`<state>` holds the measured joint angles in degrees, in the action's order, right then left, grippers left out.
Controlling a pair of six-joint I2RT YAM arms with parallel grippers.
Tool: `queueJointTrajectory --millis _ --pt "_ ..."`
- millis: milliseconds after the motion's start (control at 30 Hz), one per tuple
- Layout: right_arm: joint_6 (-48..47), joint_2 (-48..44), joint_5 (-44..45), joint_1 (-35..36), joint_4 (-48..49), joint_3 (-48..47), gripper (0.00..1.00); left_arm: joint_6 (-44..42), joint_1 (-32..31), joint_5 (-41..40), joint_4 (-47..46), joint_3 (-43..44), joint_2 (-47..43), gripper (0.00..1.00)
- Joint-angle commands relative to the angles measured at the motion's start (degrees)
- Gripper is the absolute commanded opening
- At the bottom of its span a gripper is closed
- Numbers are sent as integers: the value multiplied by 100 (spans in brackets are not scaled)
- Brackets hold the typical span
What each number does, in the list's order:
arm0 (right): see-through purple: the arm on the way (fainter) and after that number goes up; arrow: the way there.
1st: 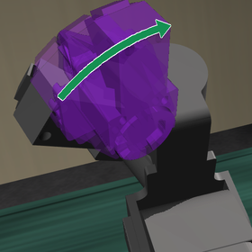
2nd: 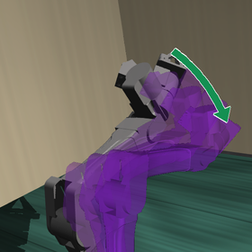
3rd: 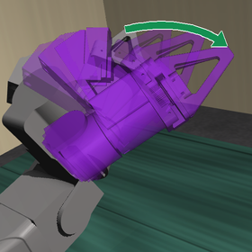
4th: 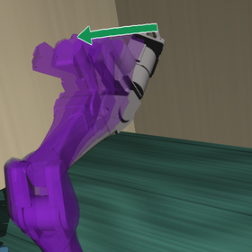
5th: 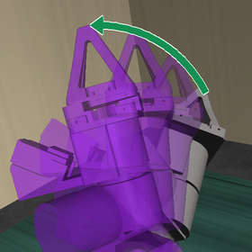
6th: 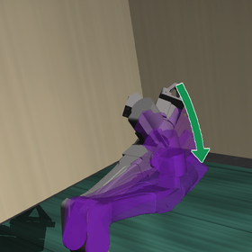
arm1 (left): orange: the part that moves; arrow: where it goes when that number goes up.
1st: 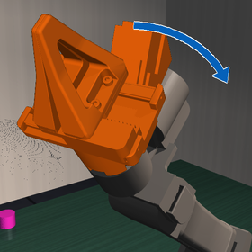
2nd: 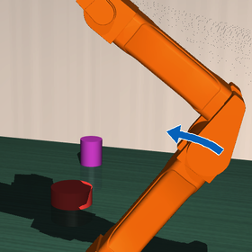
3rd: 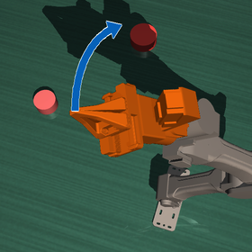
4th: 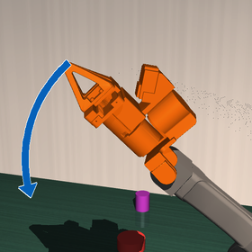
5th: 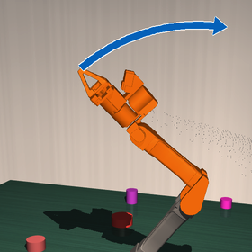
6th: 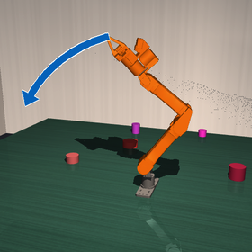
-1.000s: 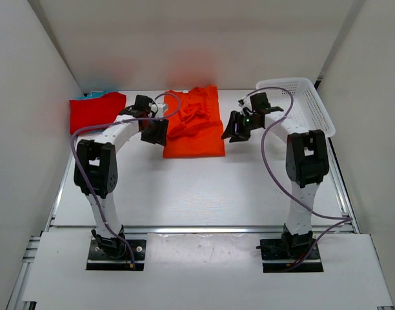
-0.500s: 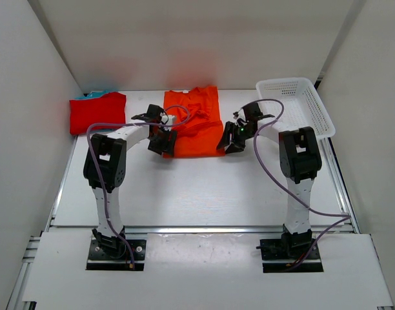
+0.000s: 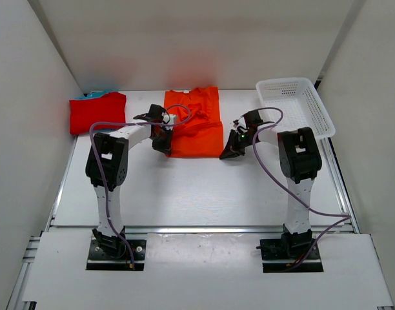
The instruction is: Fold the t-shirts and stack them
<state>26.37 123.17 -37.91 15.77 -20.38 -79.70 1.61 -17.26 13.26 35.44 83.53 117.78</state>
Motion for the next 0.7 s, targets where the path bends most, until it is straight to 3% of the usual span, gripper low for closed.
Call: queueJointTrajectory --millis 0,200,400,667 --pt "26 -21 -76 -47 157 77 0 -28 -111 54 15 -90 44 0" --pt "-158 -548 -129 -100 -114 542 1 -99 -32 -16 173 -792 -580 0" --pt "-510 -1778 -67 154 -466 1992 0 -459 -322 27 692 -2075 -1651 0" --pt "-142 -3658 -76 778 -388 4065 0 -679 -550 370 1193 -3499 -3215 13"
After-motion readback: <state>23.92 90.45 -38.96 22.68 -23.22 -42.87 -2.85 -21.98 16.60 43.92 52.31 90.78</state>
